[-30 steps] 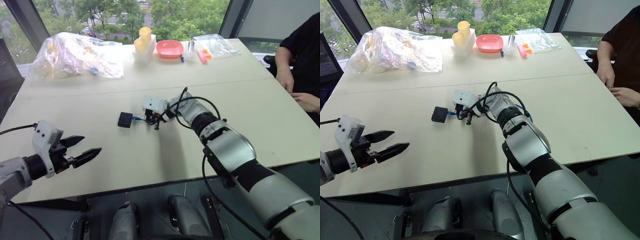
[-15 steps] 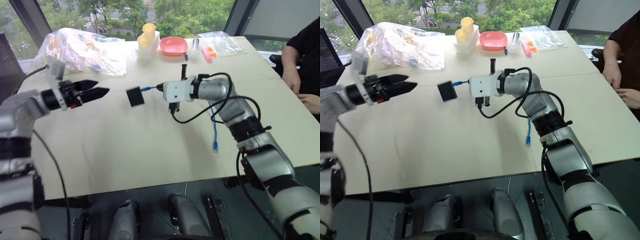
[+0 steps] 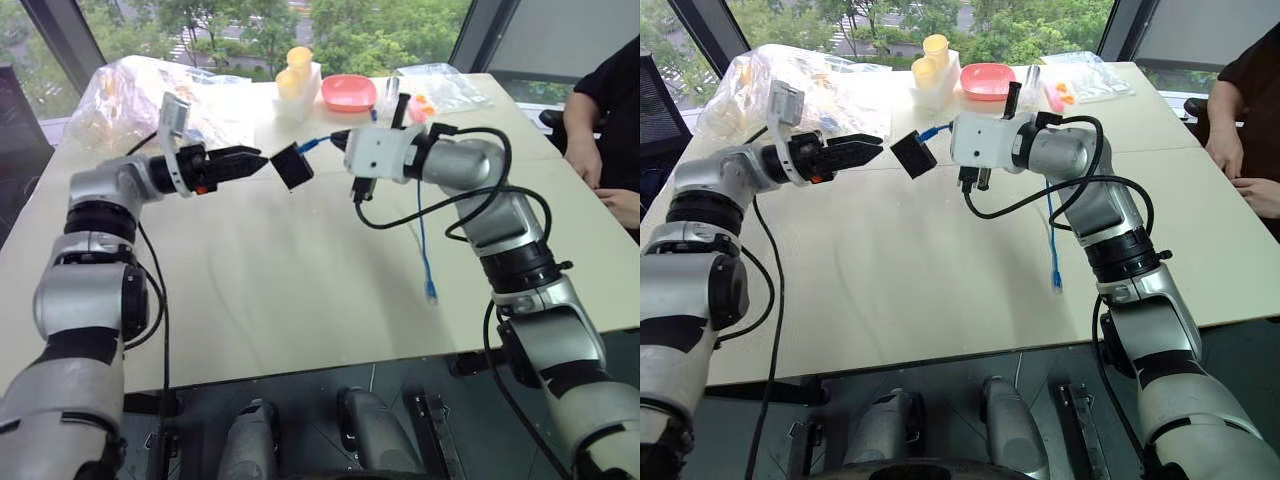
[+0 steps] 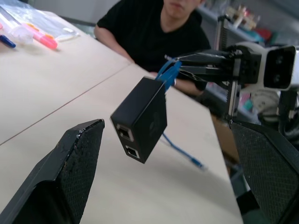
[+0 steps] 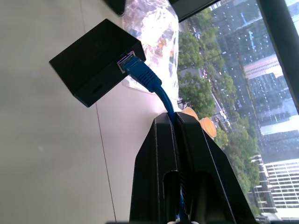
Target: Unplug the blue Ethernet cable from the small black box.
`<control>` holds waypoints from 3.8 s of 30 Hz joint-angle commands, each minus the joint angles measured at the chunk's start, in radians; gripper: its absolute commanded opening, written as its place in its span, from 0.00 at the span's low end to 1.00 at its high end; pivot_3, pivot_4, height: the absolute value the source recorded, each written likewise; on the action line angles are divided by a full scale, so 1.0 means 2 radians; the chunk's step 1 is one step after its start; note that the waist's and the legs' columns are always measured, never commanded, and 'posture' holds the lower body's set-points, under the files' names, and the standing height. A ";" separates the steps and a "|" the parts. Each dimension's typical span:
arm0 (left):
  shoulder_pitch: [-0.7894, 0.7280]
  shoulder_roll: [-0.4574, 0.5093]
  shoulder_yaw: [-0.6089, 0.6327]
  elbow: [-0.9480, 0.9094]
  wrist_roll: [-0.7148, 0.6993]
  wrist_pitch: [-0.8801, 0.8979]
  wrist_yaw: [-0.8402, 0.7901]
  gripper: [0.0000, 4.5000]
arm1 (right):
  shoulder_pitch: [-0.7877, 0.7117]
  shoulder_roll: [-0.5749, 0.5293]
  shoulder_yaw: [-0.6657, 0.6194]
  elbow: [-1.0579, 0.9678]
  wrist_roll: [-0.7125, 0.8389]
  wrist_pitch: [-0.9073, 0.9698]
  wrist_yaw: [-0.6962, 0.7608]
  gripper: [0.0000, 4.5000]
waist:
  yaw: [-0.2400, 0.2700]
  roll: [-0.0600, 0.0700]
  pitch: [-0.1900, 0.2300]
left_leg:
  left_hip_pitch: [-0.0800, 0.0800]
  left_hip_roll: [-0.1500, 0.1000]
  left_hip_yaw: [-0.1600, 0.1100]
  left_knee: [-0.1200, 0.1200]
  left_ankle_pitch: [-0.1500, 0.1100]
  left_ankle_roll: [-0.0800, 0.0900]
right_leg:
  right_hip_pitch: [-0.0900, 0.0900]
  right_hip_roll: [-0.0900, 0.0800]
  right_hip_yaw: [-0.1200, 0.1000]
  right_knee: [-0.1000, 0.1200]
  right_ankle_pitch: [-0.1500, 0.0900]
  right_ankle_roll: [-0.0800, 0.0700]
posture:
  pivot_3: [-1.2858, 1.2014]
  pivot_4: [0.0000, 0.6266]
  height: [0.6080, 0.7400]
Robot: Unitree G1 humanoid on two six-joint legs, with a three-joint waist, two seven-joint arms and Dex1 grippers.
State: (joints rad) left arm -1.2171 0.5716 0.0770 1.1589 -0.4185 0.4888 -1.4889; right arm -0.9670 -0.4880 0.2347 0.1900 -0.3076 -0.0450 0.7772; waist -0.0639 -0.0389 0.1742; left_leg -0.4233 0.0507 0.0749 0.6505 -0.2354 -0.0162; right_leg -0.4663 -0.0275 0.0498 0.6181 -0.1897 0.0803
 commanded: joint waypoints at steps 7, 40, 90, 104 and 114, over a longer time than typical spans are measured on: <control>-0.027 -0.015 0.048 0.023 0.009 -0.023 0.033 1.00 | -0.002 -0.004 -0.022 -0.056 0.044 0.043 0.006 0.02 | 0.000 0.000 0.000 | 0.000 0.000 0.000 0.000 0.000 0.000 | 0.000 0.000 0.000 0.000 0.000 0.000 | 0.52 0.24 1.00; -0.039 -0.032 0.063 0.019 0.040 -0.021 -0.007 0.13 | 0.038 -0.020 -0.029 -0.145 0.073 0.127 0.019 0.65 | 0.010 0.000 0.000 | 0.000 0.000 0.000 0.001 0.000 0.000 | 0.000 0.000 0.000 0.001 0.000 0.000 | 0.52 0.24 1.00; -0.003 0.040 -0.122 -0.175 -0.140 0.082 -0.063 0.13 | 0.145 0.233 -0.225 -0.209 0.605 0.484 -0.211 0.87 | 0.009 0.000 0.000 | -0.001 0.000 -0.003 0.005 0.000 0.001 | 0.000 0.000 -0.001 0.006 -0.001 -0.001 | 0.52 0.24 1.00; -0.005 0.035 -0.113 -0.170 -0.139 0.082 -0.063 0.13 | 0.155 0.248 -0.219 -0.205 0.642 0.468 -0.223 0.47 | 0.009 0.000 0.000 | -0.001 0.000 -0.003 0.005 0.000 0.001 | 0.000 0.000 -0.001 0.006 -0.001 -0.001 | 0.52 0.24 1.00; -0.010 0.034 -0.104 -0.164 -0.135 0.084 -0.063 0.13 | 0.164 0.254 -0.216 -0.204 0.666 0.459 -0.228 0.10 | 0.009 0.000 0.000 | -0.001 0.000 -0.003 0.005 0.000 0.001 | 0.000 0.000 -0.001 0.006 -0.001 -0.001 | 0.52 0.24 1.00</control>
State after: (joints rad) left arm -1.2172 0.6312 -0.1680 0.8458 -0.6808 0.6687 -1.6120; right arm -0.6368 0.0104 -0.1886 -0.2035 0.9875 0.8846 0.3275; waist -0.0453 -0.0389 0.1743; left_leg -0.4256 0.0511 0.0684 0.6611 -0.2349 -0.0137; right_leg -0.4665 -0.0268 0.0476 0.6295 -0.1924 0.0774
